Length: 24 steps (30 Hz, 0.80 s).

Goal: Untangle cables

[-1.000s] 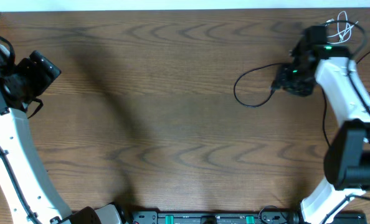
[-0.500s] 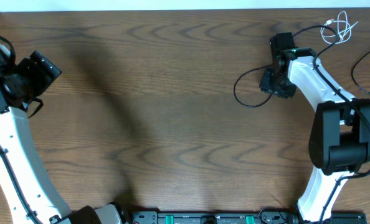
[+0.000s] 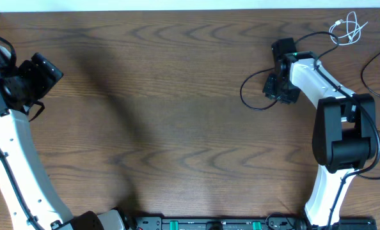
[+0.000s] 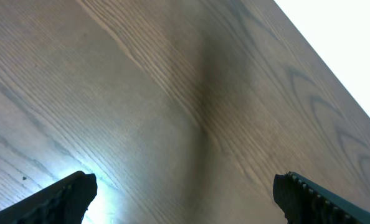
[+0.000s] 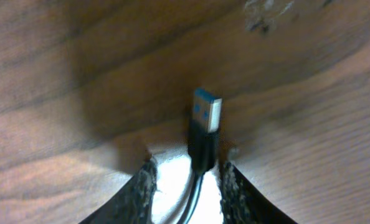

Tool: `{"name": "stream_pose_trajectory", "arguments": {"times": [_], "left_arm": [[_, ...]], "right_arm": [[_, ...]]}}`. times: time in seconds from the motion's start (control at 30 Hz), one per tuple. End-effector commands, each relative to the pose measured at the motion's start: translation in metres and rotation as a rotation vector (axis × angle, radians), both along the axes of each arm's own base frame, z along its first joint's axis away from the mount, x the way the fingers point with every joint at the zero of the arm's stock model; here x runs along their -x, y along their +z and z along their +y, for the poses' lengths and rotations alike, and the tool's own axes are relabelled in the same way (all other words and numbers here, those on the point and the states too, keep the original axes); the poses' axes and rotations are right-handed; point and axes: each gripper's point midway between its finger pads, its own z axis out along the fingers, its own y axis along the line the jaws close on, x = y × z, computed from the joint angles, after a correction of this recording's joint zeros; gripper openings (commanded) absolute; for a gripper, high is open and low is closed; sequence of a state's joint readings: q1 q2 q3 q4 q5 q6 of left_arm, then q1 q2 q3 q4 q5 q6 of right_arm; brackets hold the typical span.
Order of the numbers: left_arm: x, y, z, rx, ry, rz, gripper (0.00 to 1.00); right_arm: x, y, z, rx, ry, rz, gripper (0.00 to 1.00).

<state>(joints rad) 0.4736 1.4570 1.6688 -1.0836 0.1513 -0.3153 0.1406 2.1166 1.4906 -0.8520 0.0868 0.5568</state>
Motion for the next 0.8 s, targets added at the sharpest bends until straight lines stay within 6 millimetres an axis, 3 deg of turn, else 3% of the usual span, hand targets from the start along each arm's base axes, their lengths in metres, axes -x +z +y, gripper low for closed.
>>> {"name": "stream_pose_trajectory", "arguments": {"times": [0.0, 0.27, 0.53, 0.67, 0.77], "left_arm": [[0.0, -0.003, -0.001, 0.006, 0.001, 0.011, 0.96], [0.0, -0.003, -0.001, 0.006, 0.001, 0.011, 0.96], [0.0, -0.003, -0.001, 0.007, 0.001, 0.012, 0.96], [0.0, -0.003, -0.001, 0.006, 0.001, 0.011, 0.96], [0.0, -0.003, -0.001, 0.007, 0.001, 0.011, 0.96]], "right_arm": [[0.008, -0.013, 0.001, 0.017, -0.006, 0.04, 0.27], [0.011, -0.014, -0.009, 0.071, -0.01, 0.046, 0.01], [0.003, -0.01, -0.017, 0.103, 0.094, 0.026, 0.01], [-0.01, 0.016, -0.026, 0.056, 0.123, -0.026, 0.01], [-0.023, 0.06, -0.045, 0.016, 0.127, -0.115, 0.01]]}}
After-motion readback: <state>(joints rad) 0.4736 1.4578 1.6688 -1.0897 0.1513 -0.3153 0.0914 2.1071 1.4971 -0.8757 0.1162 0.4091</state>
